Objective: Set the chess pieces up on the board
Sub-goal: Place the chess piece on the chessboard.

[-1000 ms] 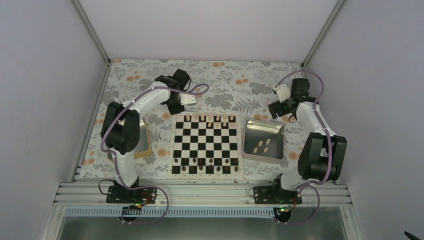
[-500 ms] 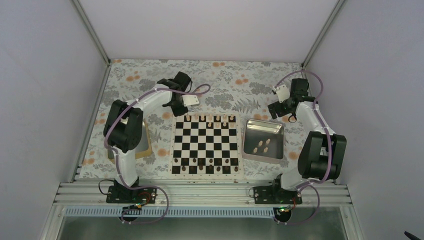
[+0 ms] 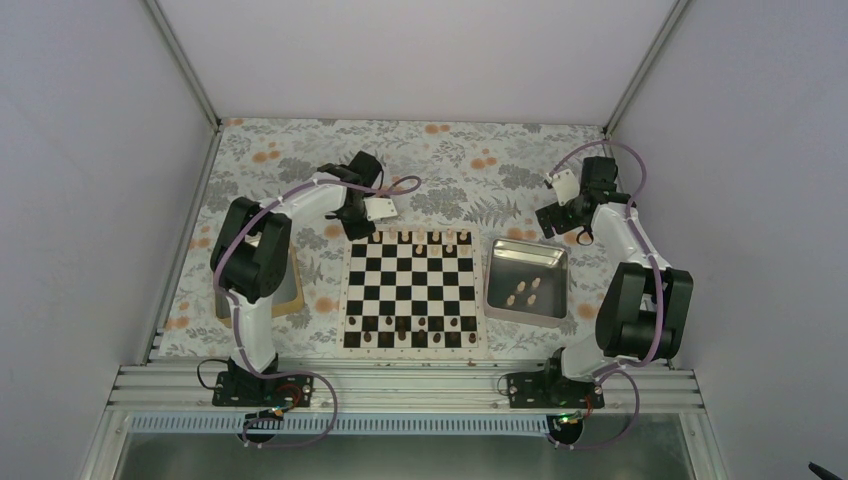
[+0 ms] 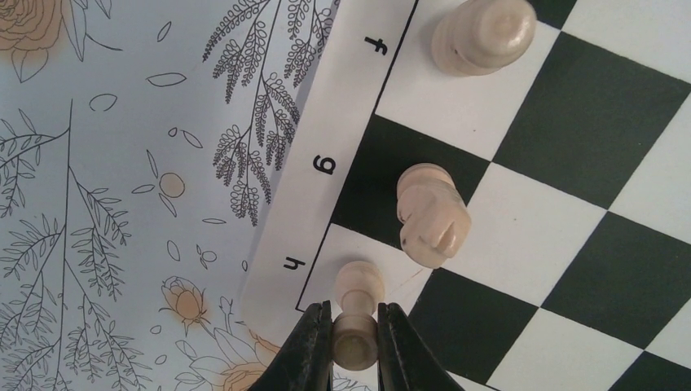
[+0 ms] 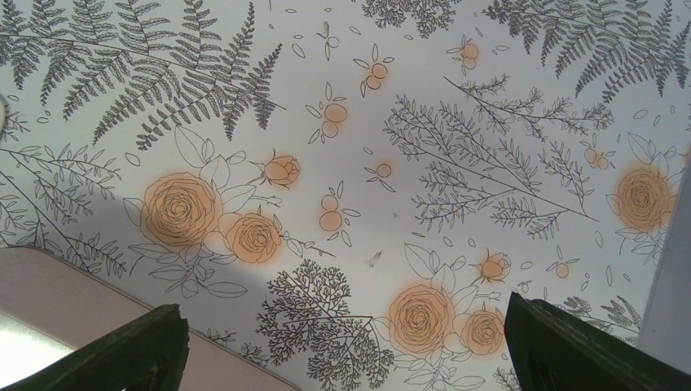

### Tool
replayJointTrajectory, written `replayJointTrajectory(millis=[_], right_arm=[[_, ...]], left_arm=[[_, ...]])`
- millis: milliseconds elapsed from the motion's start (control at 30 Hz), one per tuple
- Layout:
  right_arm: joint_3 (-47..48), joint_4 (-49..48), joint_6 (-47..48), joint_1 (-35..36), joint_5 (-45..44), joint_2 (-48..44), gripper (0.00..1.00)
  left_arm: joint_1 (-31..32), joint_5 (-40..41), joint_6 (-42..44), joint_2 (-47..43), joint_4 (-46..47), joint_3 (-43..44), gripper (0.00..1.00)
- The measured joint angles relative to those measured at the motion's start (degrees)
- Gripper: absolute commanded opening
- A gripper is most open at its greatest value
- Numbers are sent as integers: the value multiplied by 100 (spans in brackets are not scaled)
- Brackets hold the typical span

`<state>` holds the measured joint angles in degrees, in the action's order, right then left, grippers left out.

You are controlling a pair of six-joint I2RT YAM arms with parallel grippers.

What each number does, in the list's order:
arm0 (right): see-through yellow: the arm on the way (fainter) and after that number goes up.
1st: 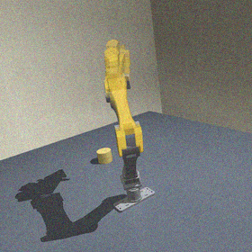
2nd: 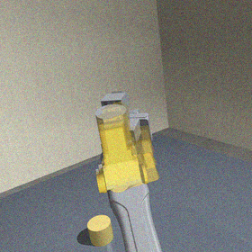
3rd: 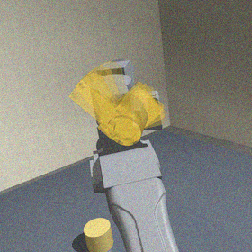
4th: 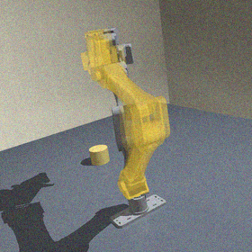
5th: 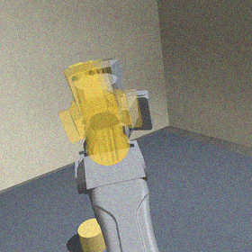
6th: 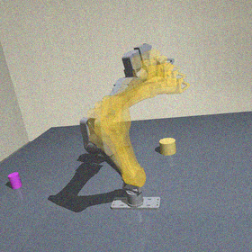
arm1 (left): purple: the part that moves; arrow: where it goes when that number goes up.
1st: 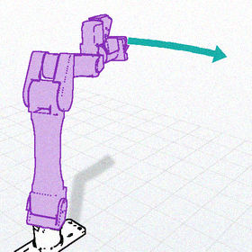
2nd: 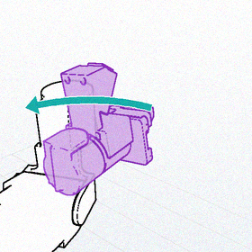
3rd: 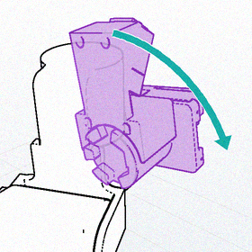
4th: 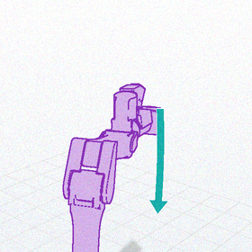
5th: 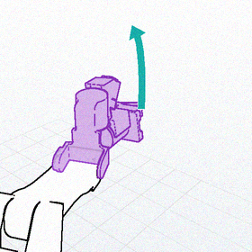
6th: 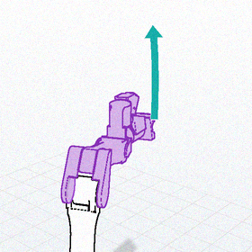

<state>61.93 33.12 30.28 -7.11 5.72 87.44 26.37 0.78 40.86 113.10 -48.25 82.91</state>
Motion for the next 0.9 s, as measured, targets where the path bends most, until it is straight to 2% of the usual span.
replayJointTrajectory(millis=[433,533,667,900], right_arm=[[0,0,2,0,0,0,99],[0,0,2,0,-2,0,99],[0,0,2,0,-2,2,99],[0,0,4,0,-4,2,99]], left_arm=[[0,0,2,0,-2,-96,10],[0,0,2,0,2,-96,24],[0,7,-28,2,-4,-96,36],[0,48,-81,2,-107,-55,42]])
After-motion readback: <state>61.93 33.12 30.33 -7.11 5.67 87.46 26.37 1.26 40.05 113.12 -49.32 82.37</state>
